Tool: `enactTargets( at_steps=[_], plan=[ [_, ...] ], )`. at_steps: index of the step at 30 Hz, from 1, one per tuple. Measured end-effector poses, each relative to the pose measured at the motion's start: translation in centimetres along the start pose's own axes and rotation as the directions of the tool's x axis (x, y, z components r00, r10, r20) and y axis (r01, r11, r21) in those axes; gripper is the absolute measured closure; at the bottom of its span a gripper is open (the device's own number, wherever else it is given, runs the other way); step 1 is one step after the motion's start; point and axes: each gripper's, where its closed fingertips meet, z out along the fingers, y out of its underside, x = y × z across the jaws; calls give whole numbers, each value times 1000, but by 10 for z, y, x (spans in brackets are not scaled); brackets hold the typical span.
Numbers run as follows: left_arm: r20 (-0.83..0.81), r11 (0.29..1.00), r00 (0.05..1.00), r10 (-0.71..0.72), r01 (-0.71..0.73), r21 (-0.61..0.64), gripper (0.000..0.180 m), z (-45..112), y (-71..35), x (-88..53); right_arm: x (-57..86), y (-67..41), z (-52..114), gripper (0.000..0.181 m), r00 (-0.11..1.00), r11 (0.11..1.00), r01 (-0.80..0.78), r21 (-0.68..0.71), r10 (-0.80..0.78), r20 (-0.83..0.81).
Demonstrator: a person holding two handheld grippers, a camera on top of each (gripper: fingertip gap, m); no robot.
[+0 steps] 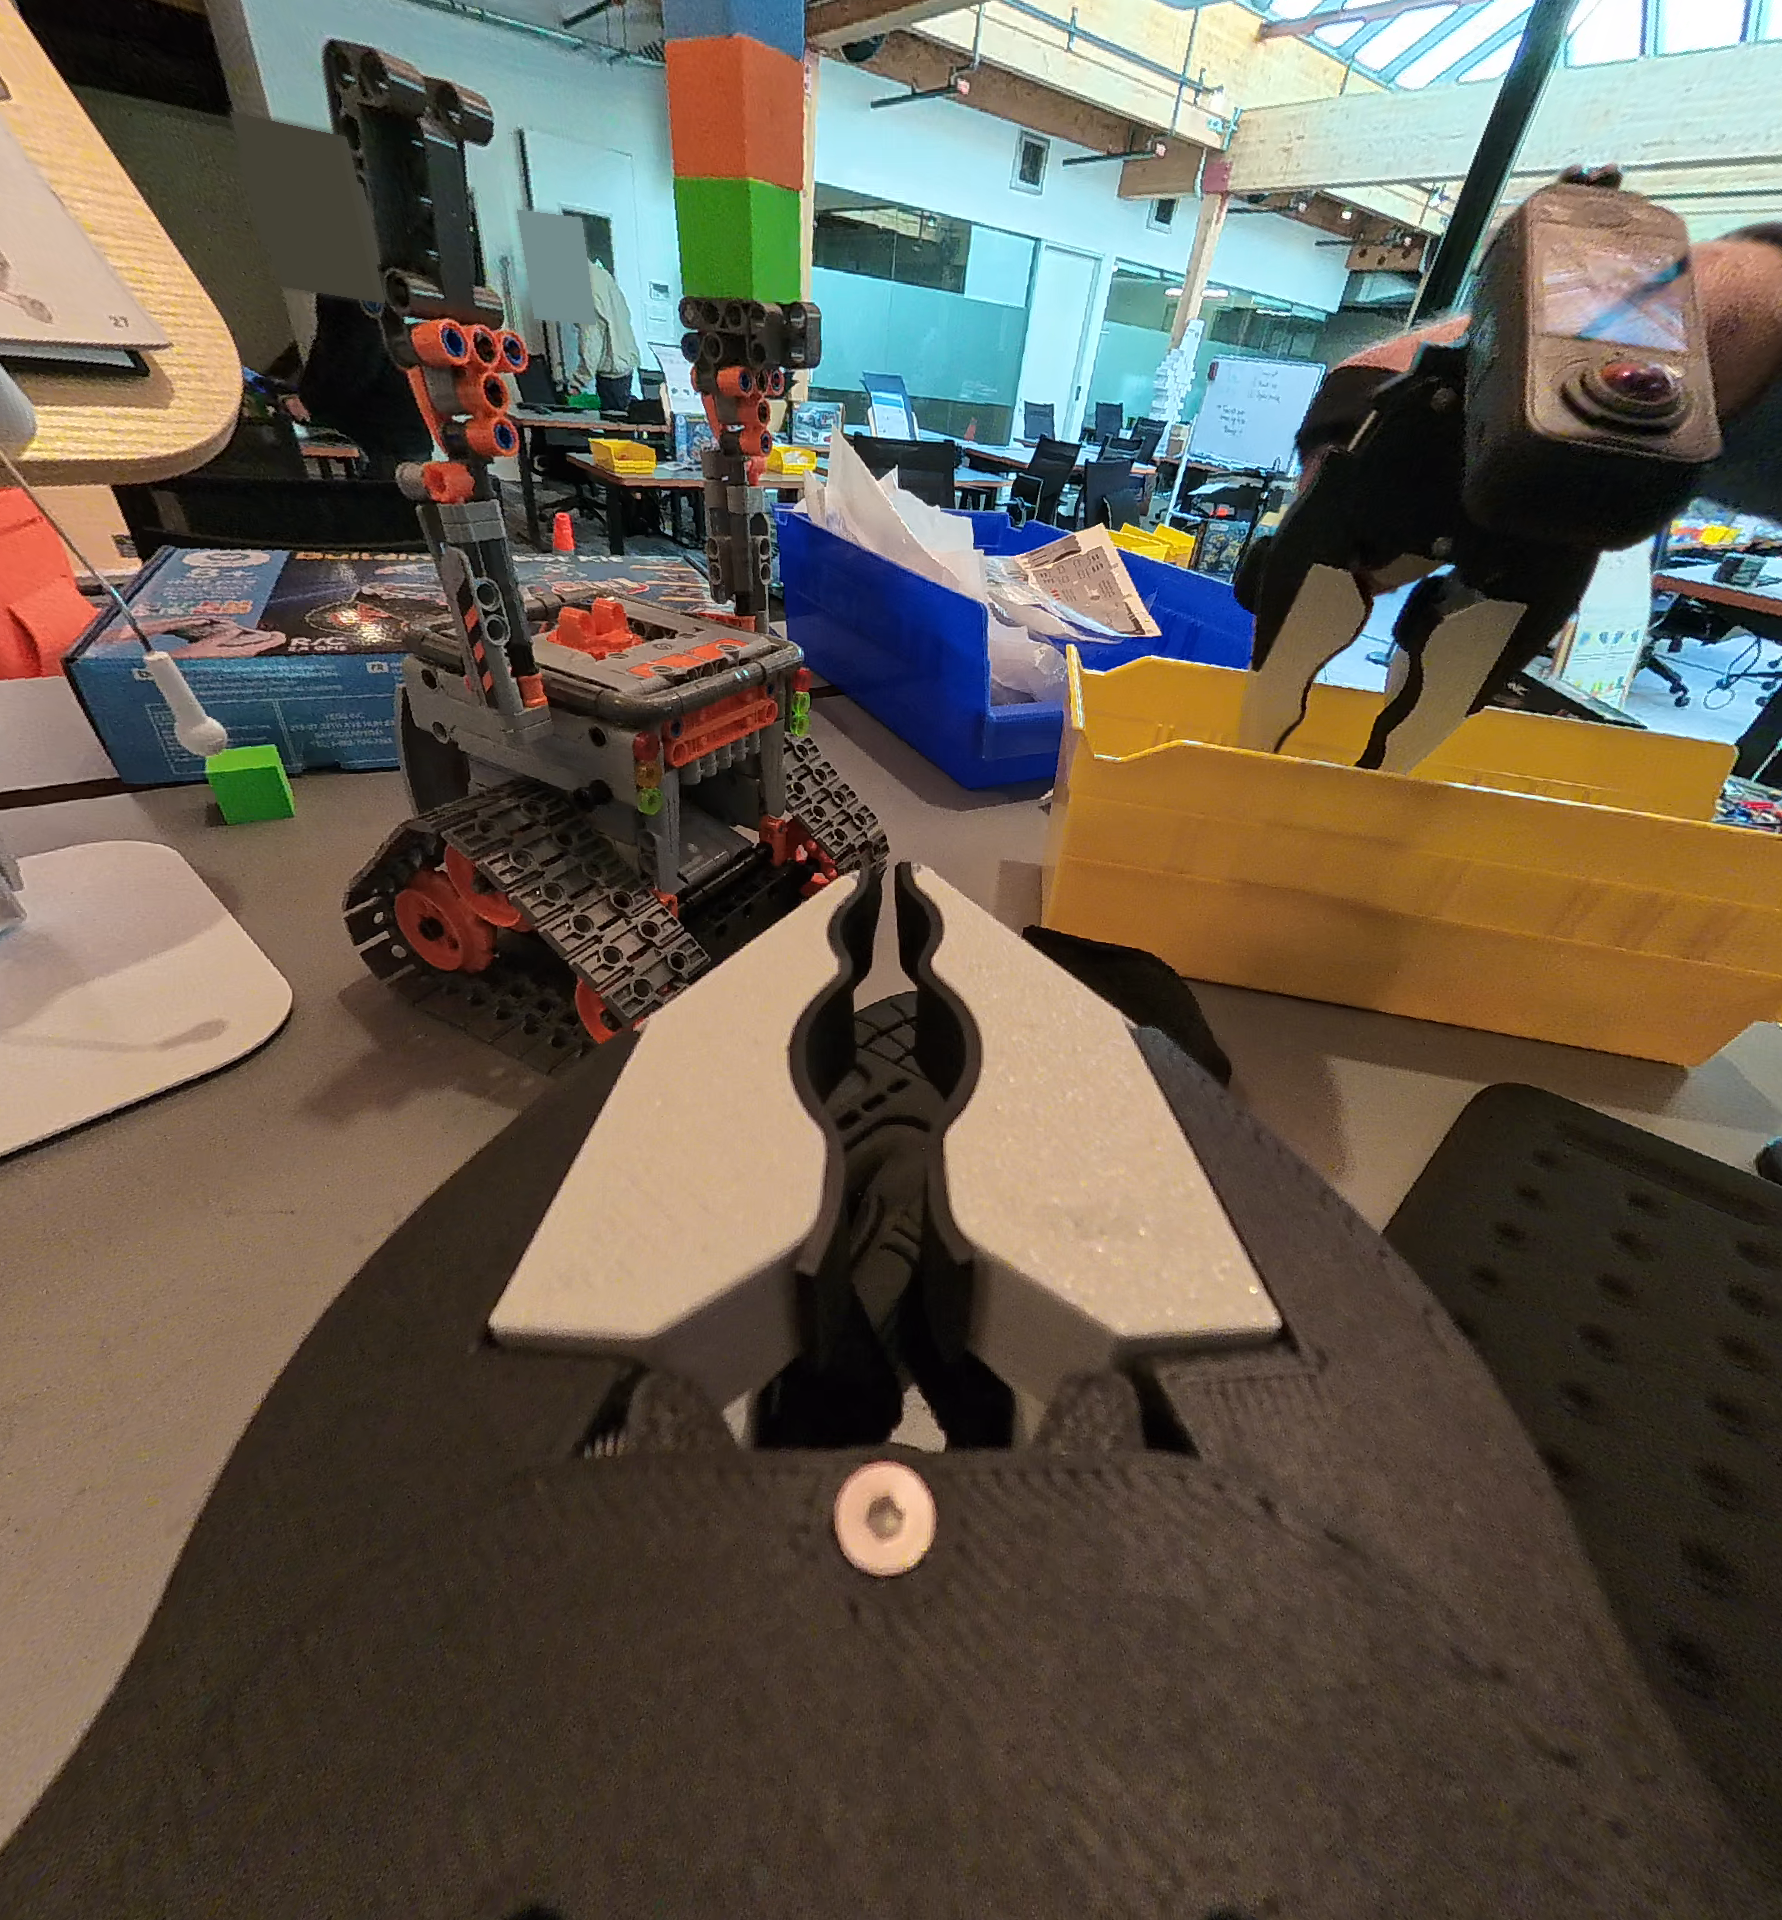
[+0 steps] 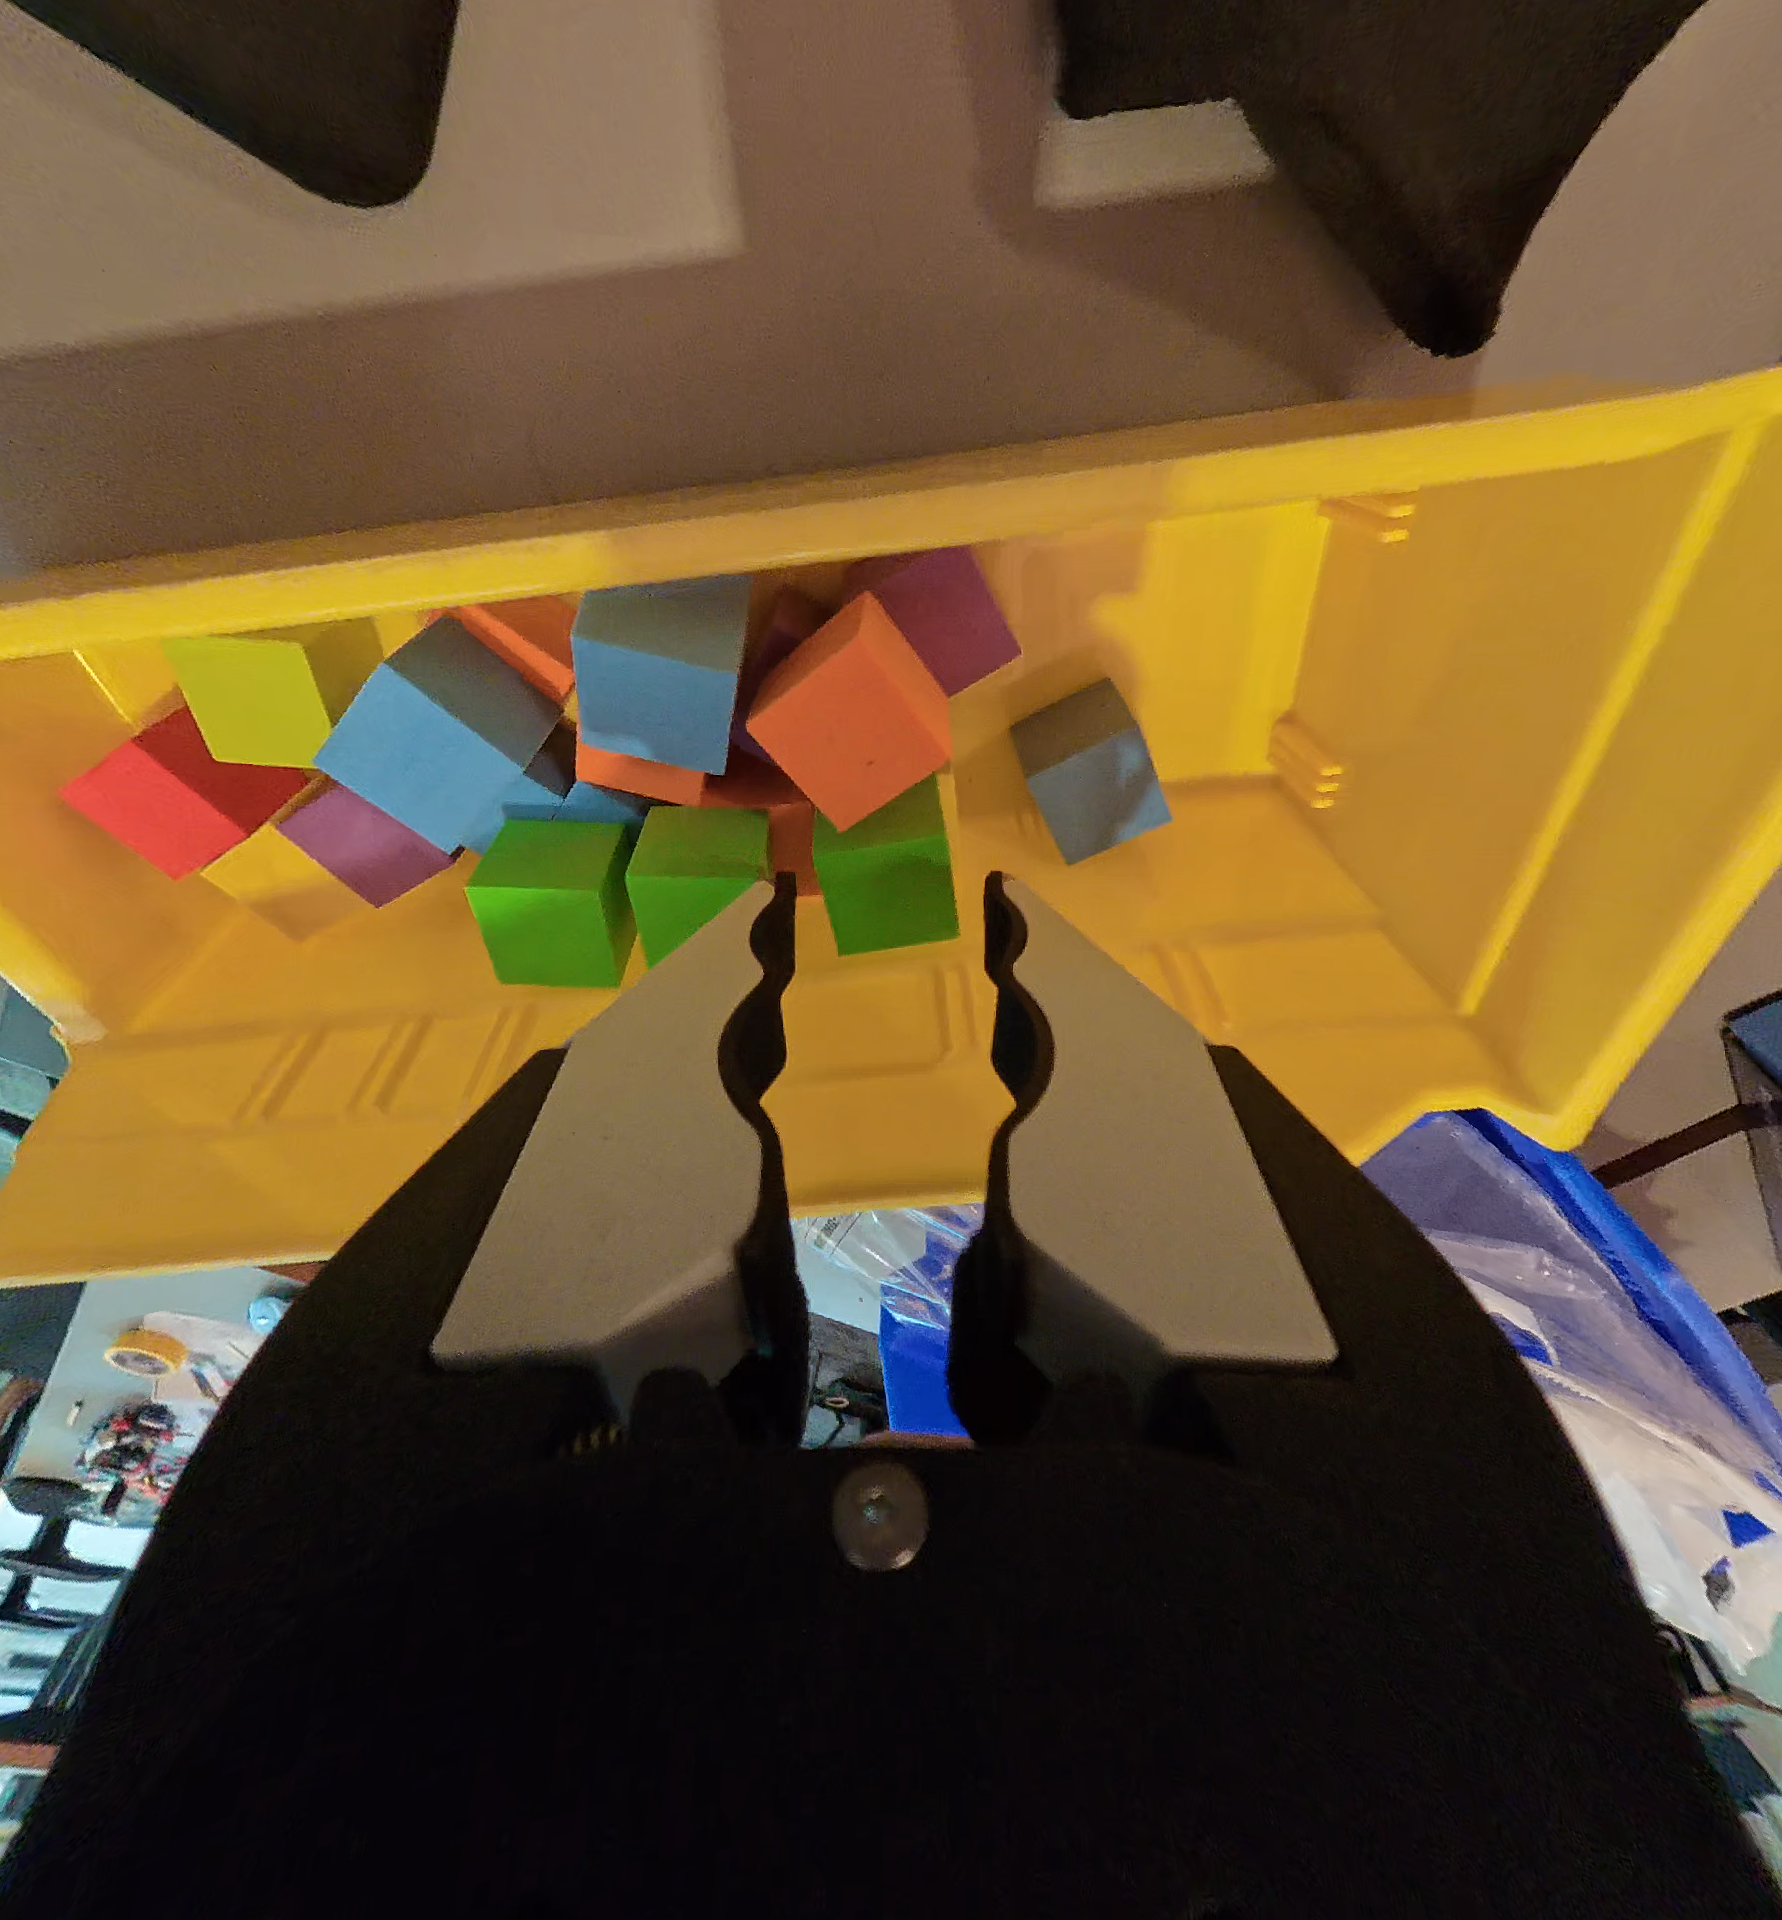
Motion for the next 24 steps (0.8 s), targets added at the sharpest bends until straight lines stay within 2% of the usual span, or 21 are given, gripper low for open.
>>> enactTargets(
  at_steps=[6, 10, 13, 16, 18, 20, 22, 24],
  plan=[
    [1, 1000, 1000, 5, -5, -6, 178, 1, 1, 1, 1, -2, 4, 147, 997, 996, 62, -67, -64, -34],
    [1, 1000, 1000, 6, -6, -5, 178, 0, 1, 1, -4, -2, 10, 156, 996, 992, 86, -94, -88, -12],
    [1, 1000, 1000, 5, -5, -5, 178, 0, 0, 1, -3, 0, 9, 156, 997, 992, 76, -106, -77, -10],
    [0, 1000, 1000, 8, -8, -3, 178, 0, 0, 1, 0, 2, -6, 157, 1000, 998, 29, -61, -29, -5],
    [3, 1000, 1000, 25, -25, 6, 176, -1, -2, 2, 7, 4, -25, 156, 999, 999, -33, 4, 33, -18],
    [35, 997, 997, 67, -68, 27, 169, -4, -10, 3, 15, -4, -53, 157, 992, 981, -119, 151, 122, -12],
    [64, 985, 984, 164, -168, 52, 161, -7, -22, 14, 18, -20, -86, 156, 977, 916, -210, 342, 207, 45],
    [43, 963, 963, 265, -267, 46, 156, -1, -33, 38, 23, -41, -120, 156, 963, 807, -263, 528, 256, 89]
  ],
)
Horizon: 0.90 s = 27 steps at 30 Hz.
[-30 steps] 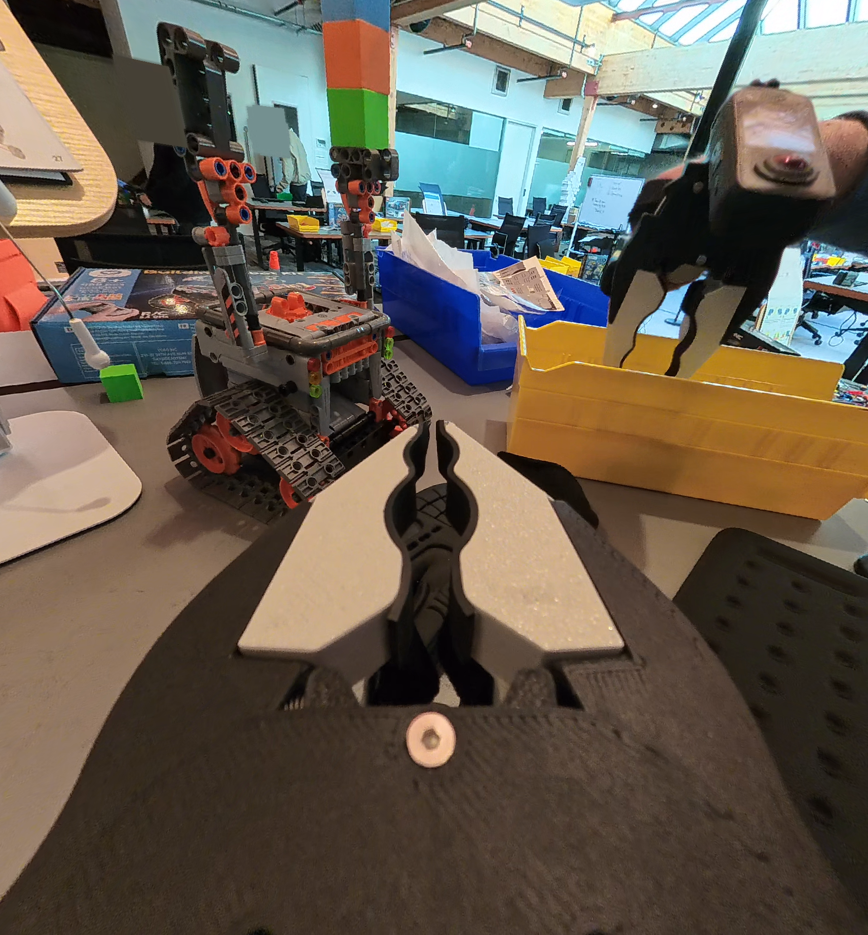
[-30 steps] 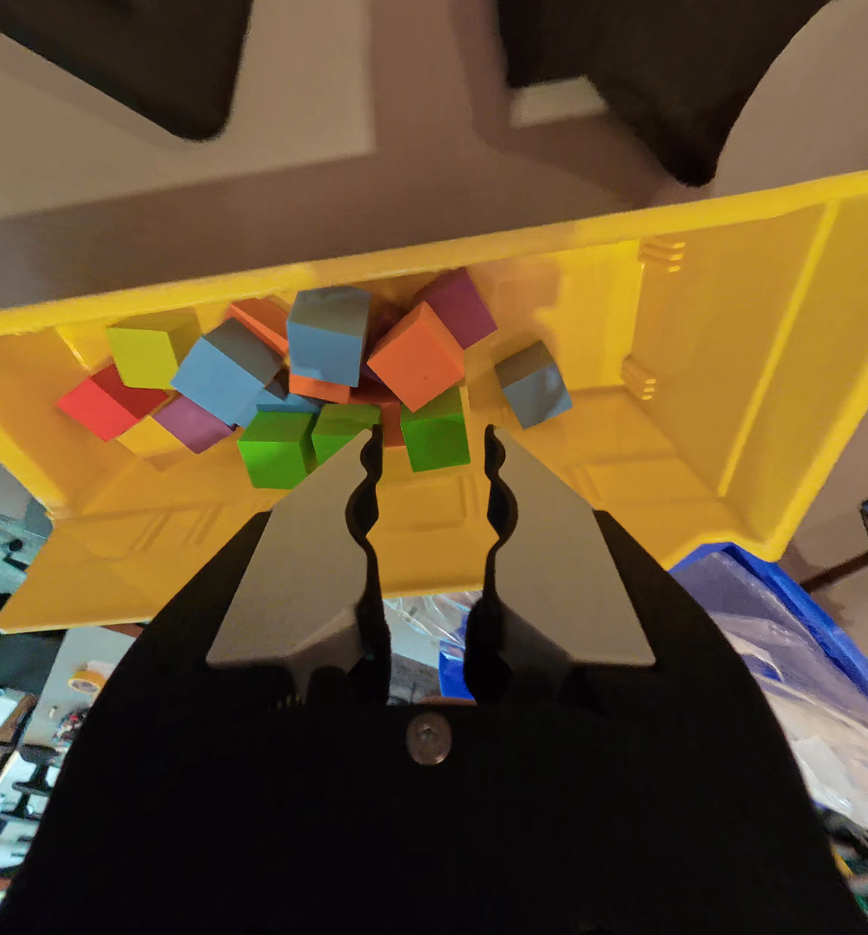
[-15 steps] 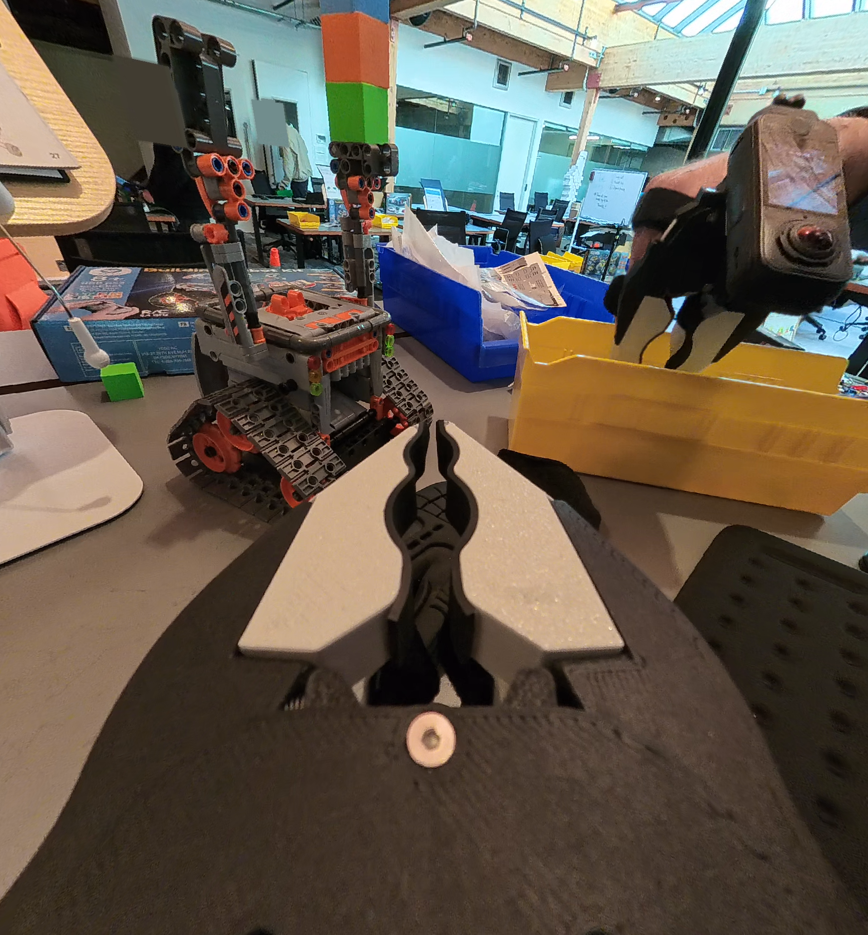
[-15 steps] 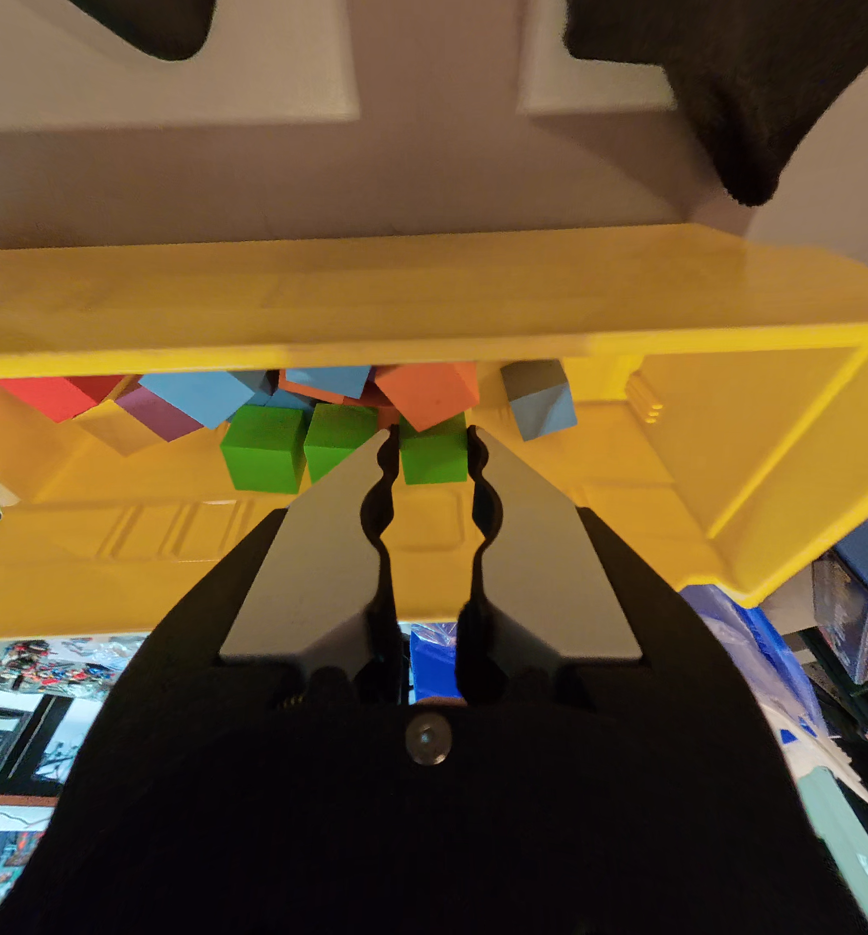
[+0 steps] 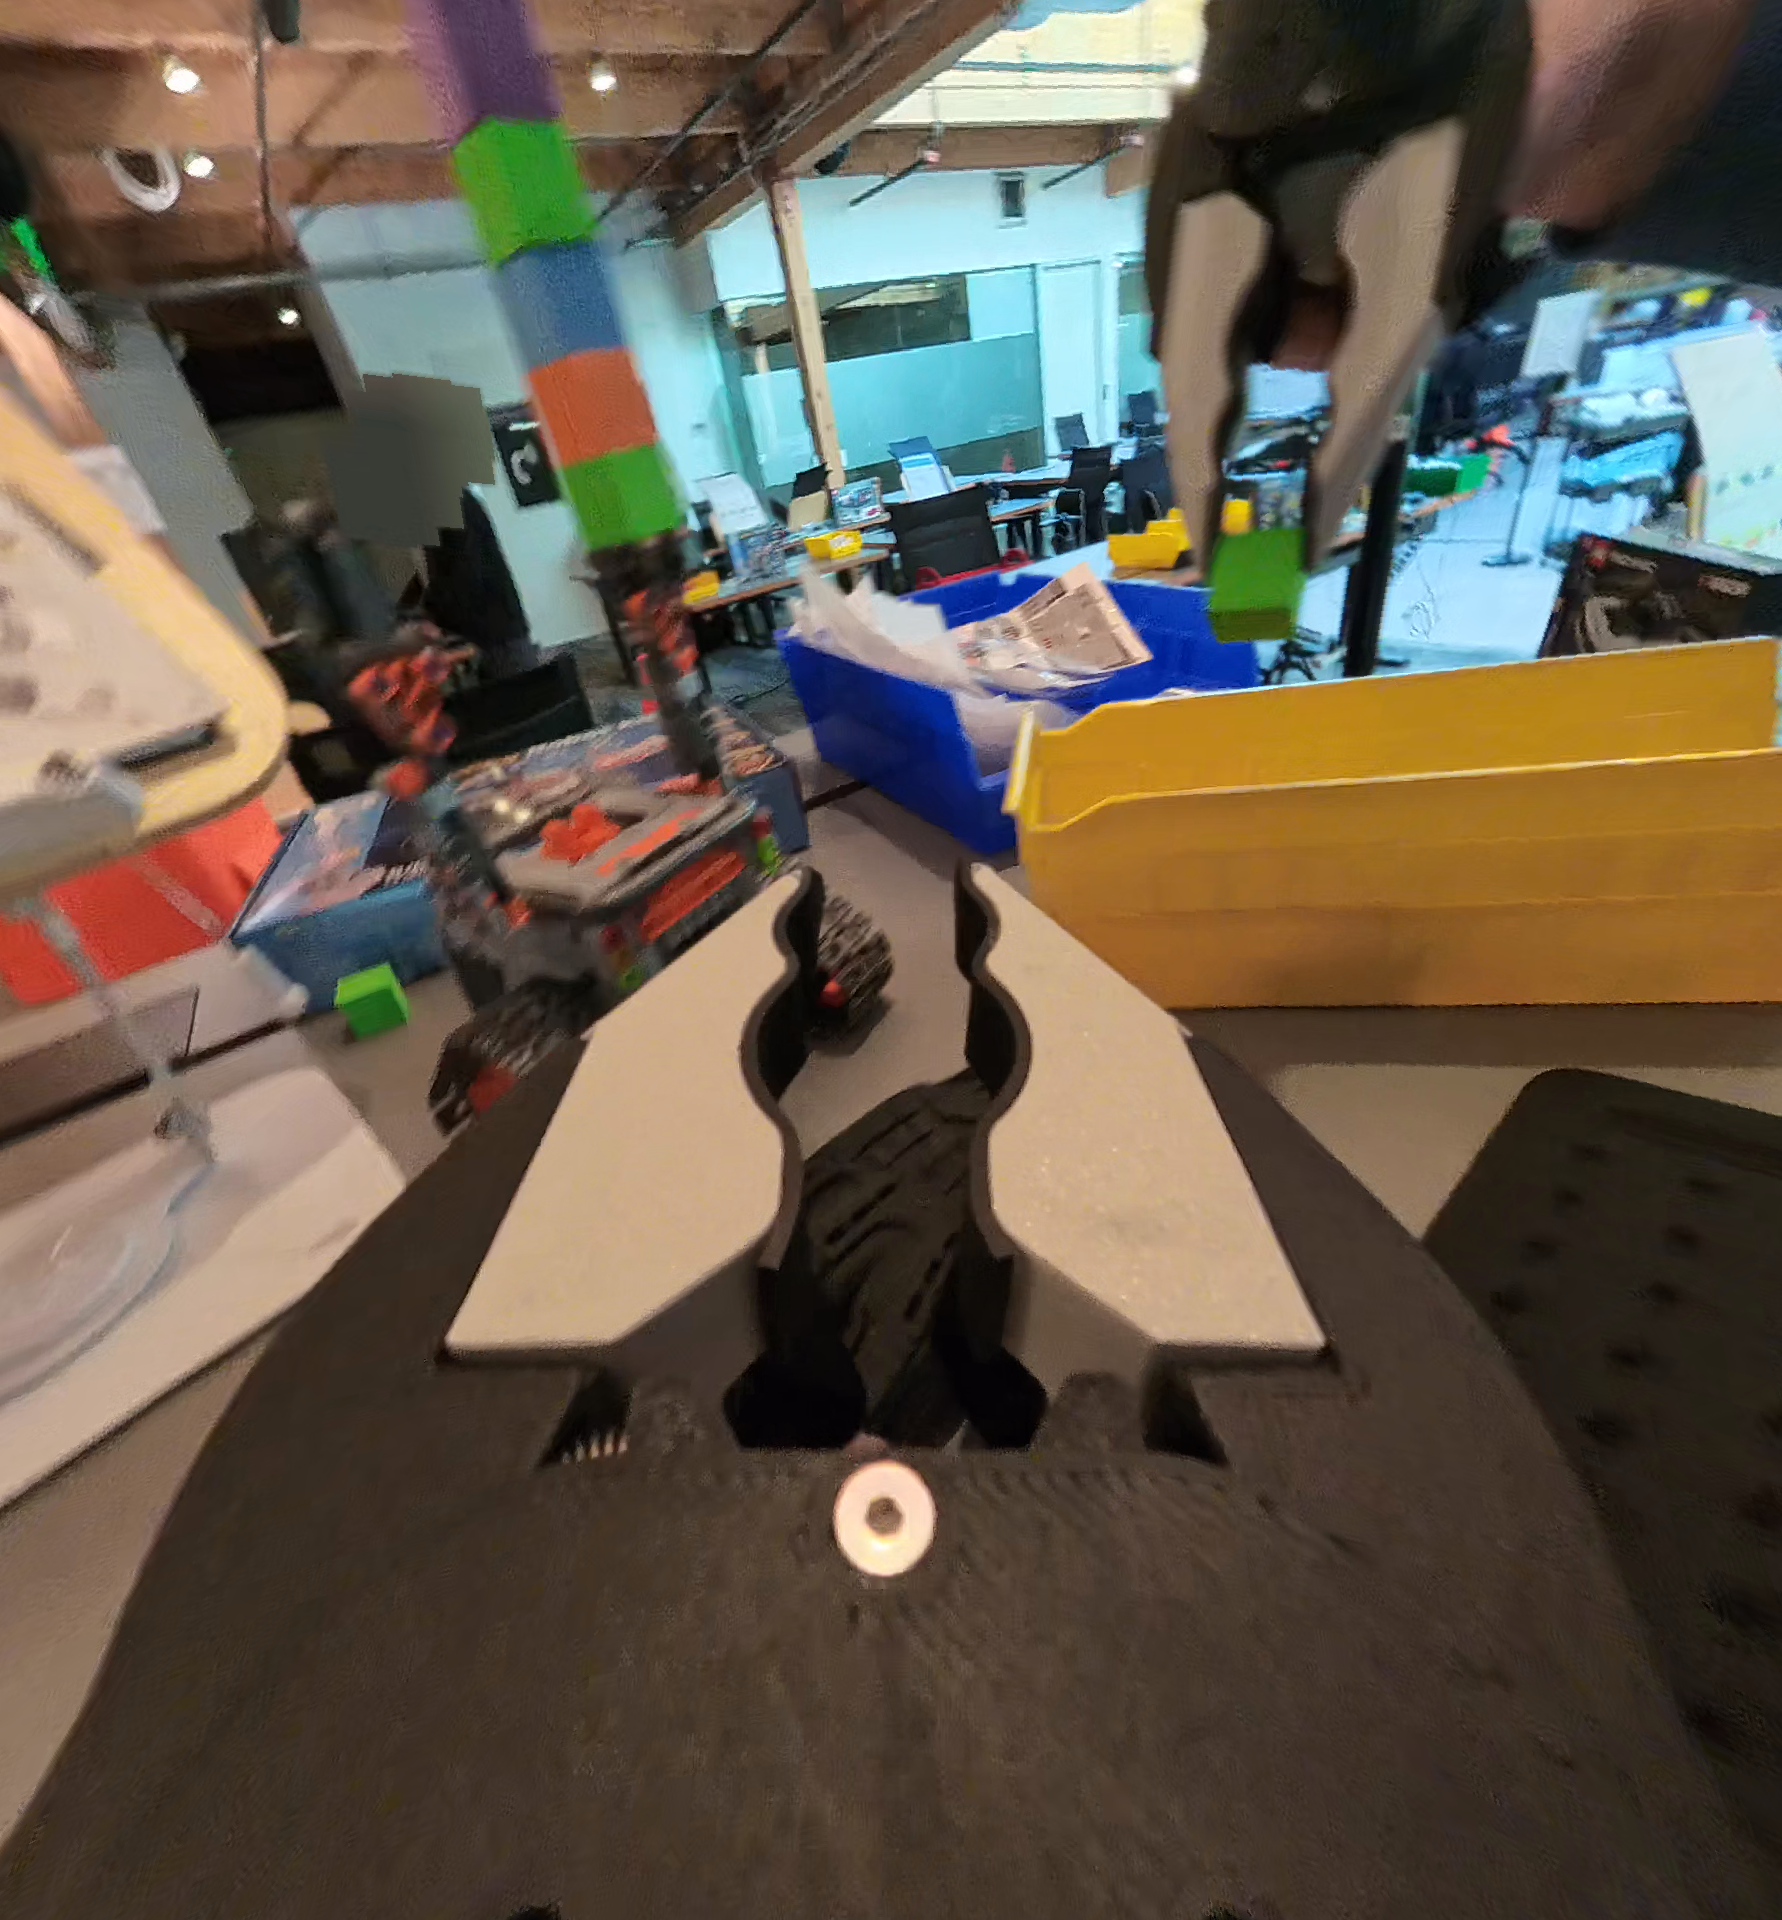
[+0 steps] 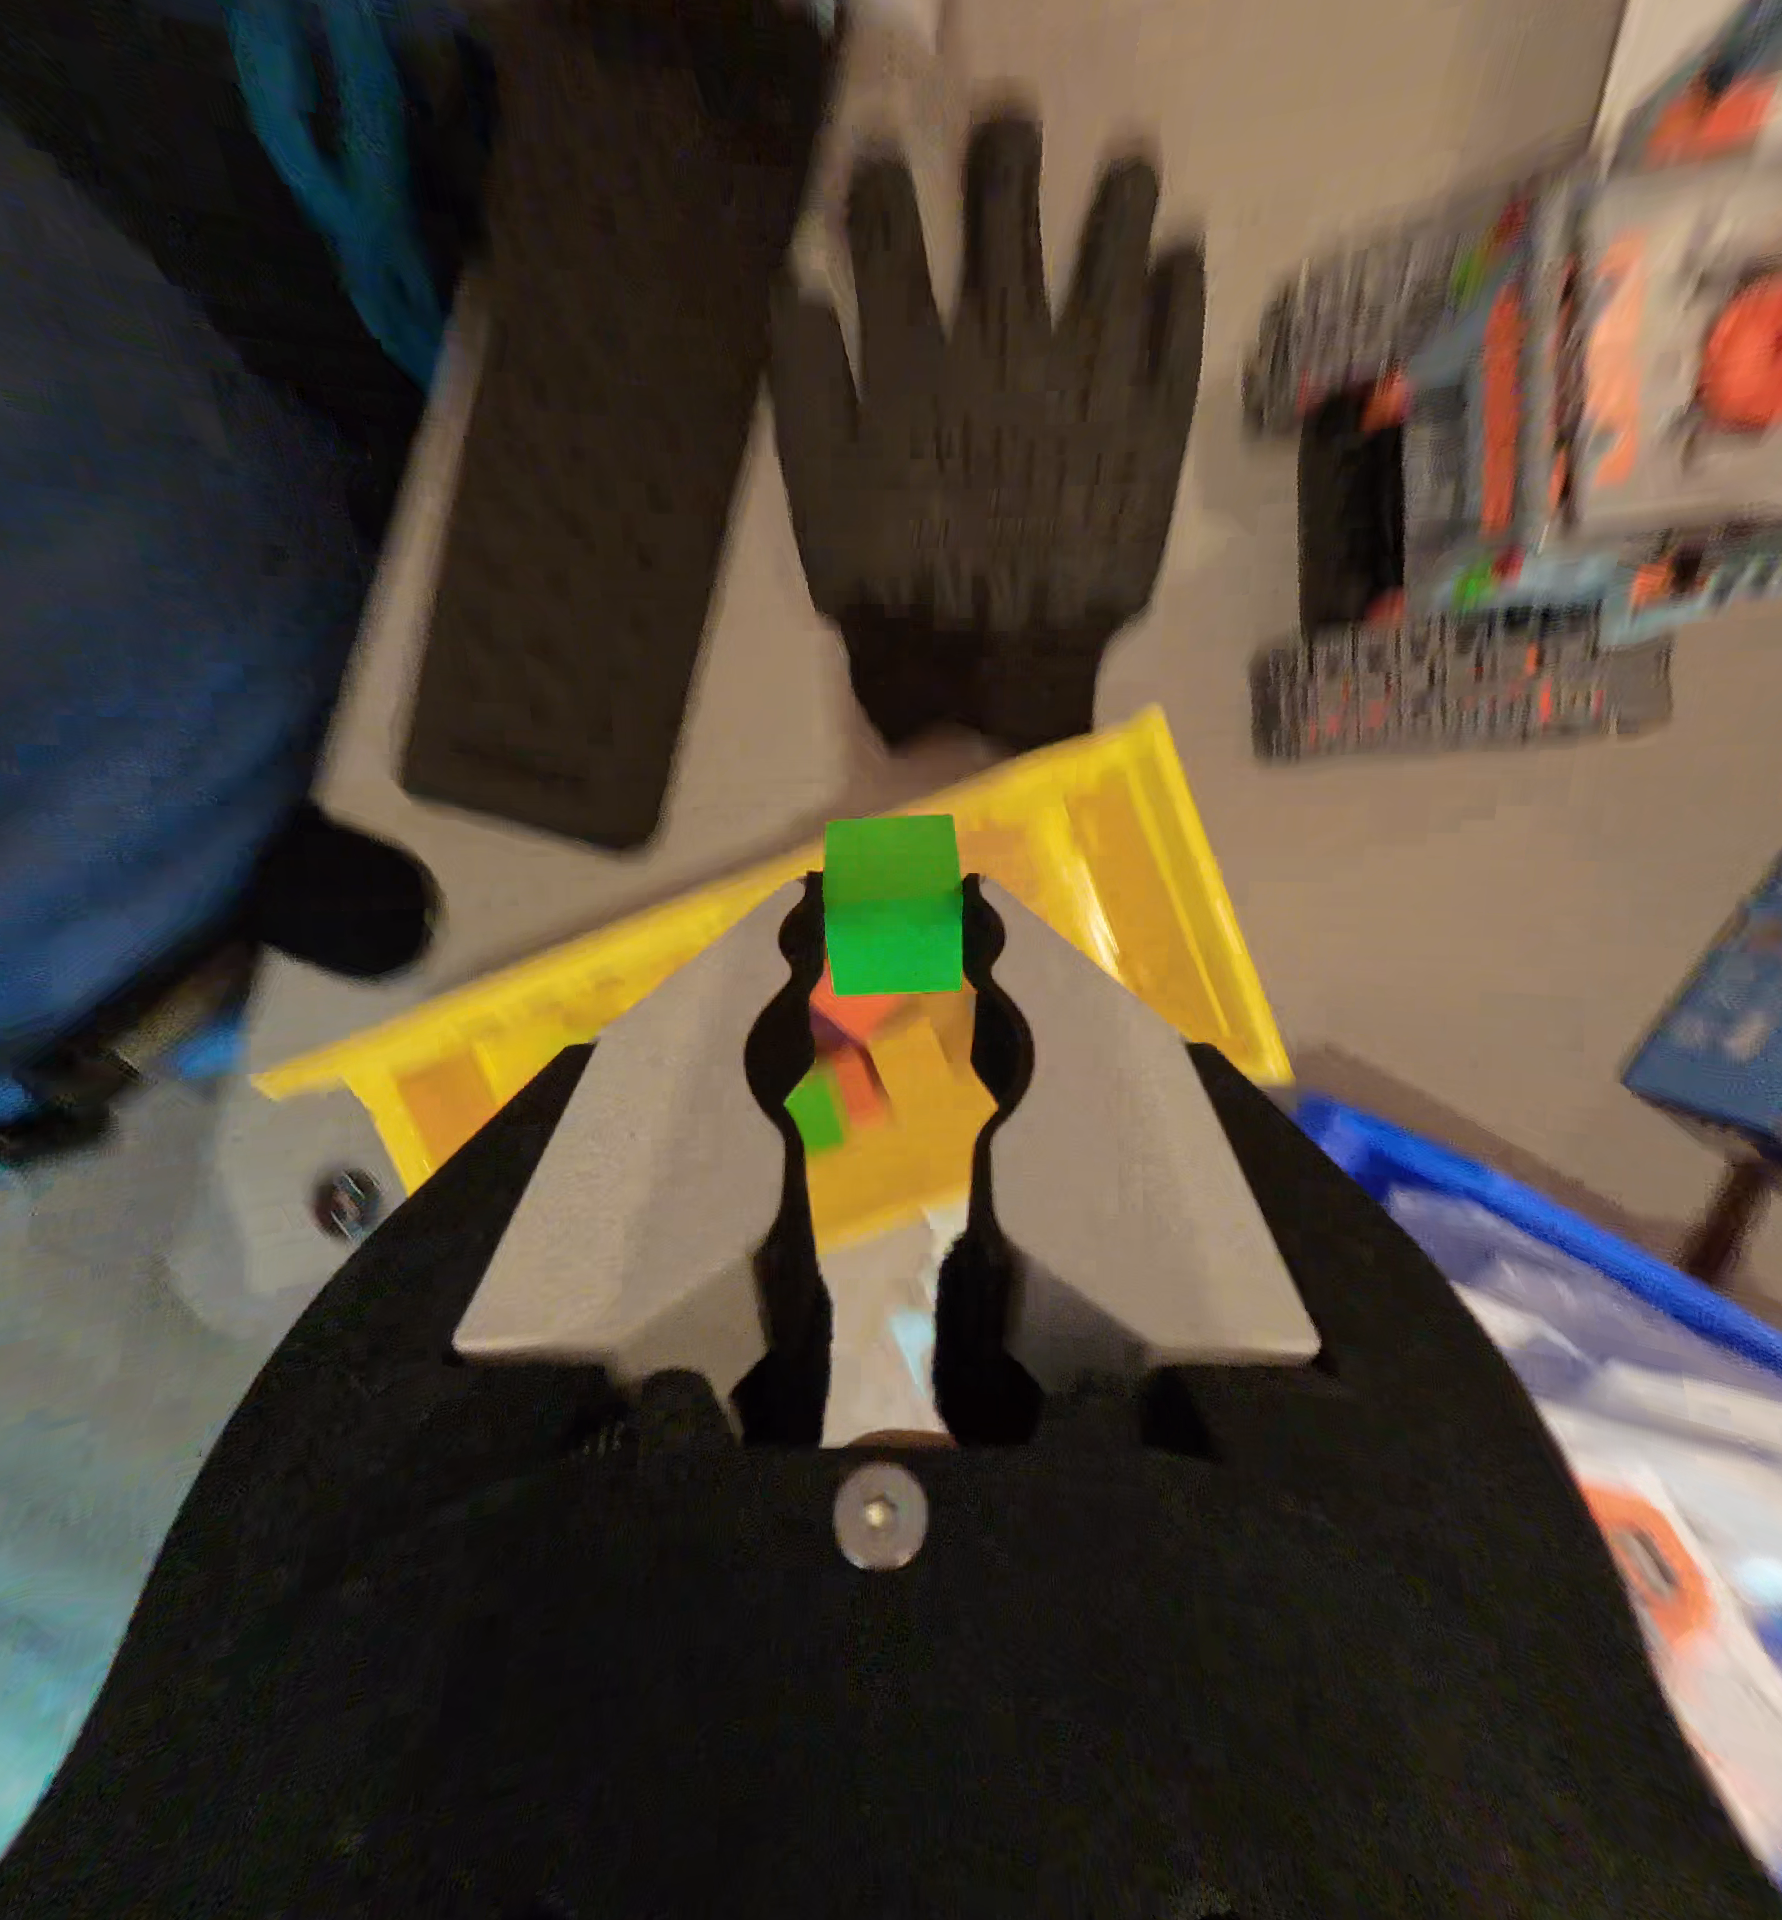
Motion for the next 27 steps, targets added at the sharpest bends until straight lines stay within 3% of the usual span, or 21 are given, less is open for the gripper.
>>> enactTargets(
  at_steps=[5, 9, 11, 19, 23, 27],
  plan=[
    [-174, 994, 980, 93, -81, 75, 150, 29, -62, 73, -16, -75, -29, 156, 997, 904, -67, 422, 40, 72],
    [-332, 985, 942, -44, 97, 144, 148, 40, -92, 96, -28, -107, -34, 156, 997, 816, -49, 576, 1, 83],
    [-357, 978, 931, -78, 140, 151, 158, 39, -92, 92, -32, -115, -35, 156, 996, 785, -47, 618, -12, 91],
    [-388, 942, 901, -194, 281, 181, 134, 35, -88, 77, -37, -133, -34, 156, 992, 714, -42, 699, -52, 112],
    [-434, 917, 878, -200, 324, 234, 155, 29, -99, 81, -41, -139, -25, 156, 990, 715, -31, 699, -73, 118],
    [-424, 913, 884, -198, 324, 248, 155, 24, -99, 75, -38, -137, -19, 153, 992, 744, -2, 669, -84, 95]
  ],
)
